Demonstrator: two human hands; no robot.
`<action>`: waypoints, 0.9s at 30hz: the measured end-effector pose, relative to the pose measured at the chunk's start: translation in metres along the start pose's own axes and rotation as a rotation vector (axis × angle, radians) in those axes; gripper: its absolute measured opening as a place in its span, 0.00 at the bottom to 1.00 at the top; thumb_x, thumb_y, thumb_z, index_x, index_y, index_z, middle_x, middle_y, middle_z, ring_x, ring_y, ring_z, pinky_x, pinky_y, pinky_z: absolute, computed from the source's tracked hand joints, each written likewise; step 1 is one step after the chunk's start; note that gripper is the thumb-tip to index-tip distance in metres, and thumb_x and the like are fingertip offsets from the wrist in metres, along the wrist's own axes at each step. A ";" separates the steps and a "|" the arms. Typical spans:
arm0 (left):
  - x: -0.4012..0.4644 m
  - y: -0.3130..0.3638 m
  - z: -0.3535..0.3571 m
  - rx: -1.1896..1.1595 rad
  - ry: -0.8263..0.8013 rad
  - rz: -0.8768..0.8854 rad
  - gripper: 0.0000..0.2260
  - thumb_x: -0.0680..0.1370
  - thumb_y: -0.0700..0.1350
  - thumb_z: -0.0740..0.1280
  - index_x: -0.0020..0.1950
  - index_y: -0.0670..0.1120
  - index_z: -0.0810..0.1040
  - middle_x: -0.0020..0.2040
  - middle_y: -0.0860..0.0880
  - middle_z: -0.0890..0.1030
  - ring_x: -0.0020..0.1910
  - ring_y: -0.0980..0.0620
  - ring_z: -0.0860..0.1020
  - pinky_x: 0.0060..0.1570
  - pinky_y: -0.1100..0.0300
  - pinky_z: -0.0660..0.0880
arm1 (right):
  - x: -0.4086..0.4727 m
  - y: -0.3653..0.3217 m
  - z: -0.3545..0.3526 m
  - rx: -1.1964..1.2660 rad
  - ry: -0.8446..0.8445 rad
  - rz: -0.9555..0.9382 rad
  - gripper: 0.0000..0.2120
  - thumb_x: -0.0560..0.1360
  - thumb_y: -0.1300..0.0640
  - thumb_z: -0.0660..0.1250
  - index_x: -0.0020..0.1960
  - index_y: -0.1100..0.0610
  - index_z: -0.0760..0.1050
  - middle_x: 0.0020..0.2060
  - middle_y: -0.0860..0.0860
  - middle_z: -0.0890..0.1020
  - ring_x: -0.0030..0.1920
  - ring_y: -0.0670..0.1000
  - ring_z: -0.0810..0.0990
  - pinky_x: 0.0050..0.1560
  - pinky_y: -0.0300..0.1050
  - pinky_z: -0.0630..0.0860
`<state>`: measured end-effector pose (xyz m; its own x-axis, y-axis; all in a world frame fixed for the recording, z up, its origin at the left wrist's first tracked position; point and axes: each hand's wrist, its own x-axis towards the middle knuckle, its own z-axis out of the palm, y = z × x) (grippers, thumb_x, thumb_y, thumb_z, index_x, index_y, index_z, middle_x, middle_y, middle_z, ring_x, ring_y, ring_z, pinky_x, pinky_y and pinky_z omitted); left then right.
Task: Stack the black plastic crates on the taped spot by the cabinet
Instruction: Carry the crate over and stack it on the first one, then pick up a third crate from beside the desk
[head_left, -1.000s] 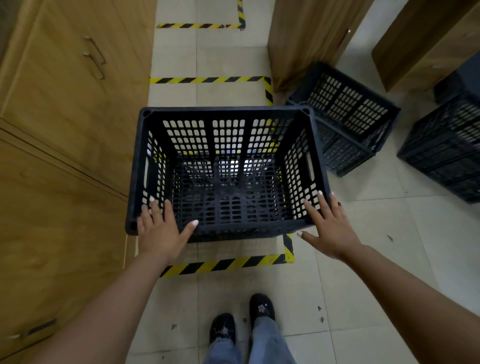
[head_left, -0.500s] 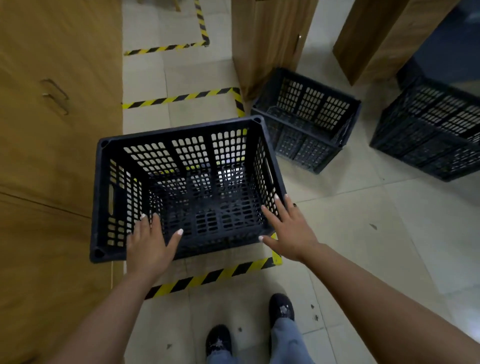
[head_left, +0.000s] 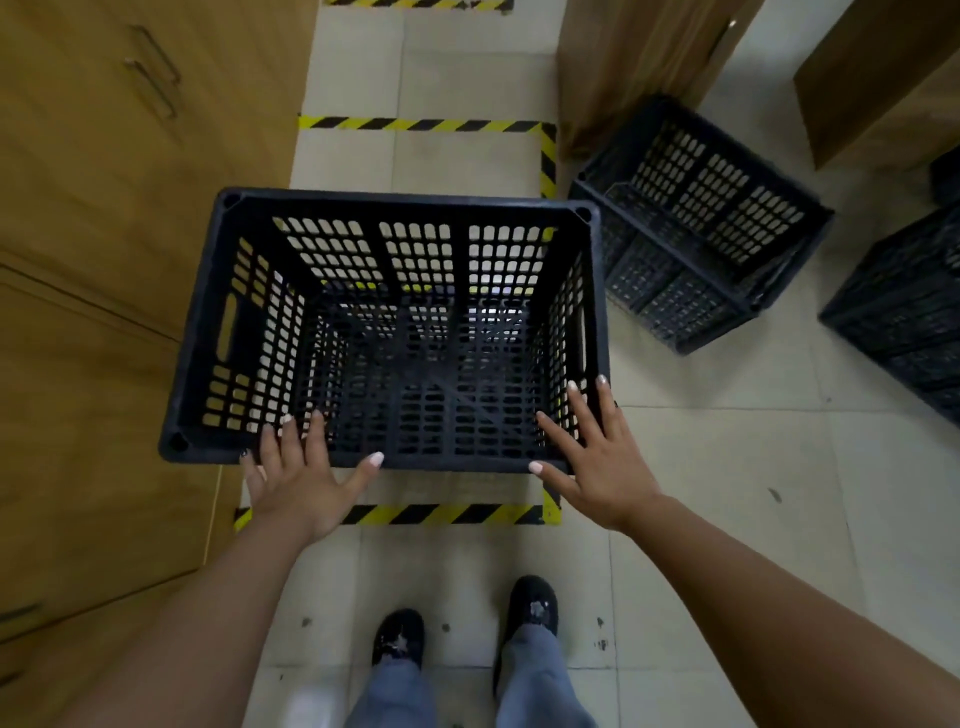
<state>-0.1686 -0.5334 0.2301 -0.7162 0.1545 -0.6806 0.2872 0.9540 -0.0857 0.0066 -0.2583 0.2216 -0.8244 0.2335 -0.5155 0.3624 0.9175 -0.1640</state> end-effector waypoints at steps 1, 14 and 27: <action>0.001 0.000 0.001 -0.004 -0.002 -0.003 0.46 0.67 0.77 0.38 0.76 0.50 0.31 0.78 0.45 0.35 0.75 0.44 0.31 0.71 0.43 0.33 | 0.001 0.001 0.000 0.011 -0.003 -0.003 0.35 0.74 0.28 0.40 0.77 0.40 0.44 0.74 0.49 0.31 0.69 0.54 0.19 0.70 0.53 0.29; -0.001 0.000 -0.005 0.013 -0.031 0.015 0.46 0.68 0.76 0.37 0.77 0.49 0.32 0.79 0.44 0.38 0.76 0.43 0.33 0.72 0.41 0.35 | 0.001 -0.003 -0.007 -0.016 -0.074 0.050 0.36 0.71 0.27 0.36 0.74 0.41 0.34 0.74 0.51 0.30 0.69 0.55 0.20 0.72 0.55 0.31; -0.021 0.122 -0.103 -0.068 0.274 0.369 0.42 0.74 0.70 0.43 0.78 0.44 0.38 0.79 0.45 0.41 0.78 0.47 0.40 0.76 0.47 0.44 | -0.010 0.058 -0.099 0.144 0.241 0.103 0.37 0.73 0.31 0.37 0.77 0.46 0.41 0.74 0.50 0.32 0.73 0.50 0.28 0.73 0.47 0.35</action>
<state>-0.1846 -0.3936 0.3088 -0.7182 0.5401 -0.4388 0.5187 0.8358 0.1798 -0.0068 -0.1753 0.3008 -0.8532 0.4091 -0.3237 0.4937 0.8336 -0.2476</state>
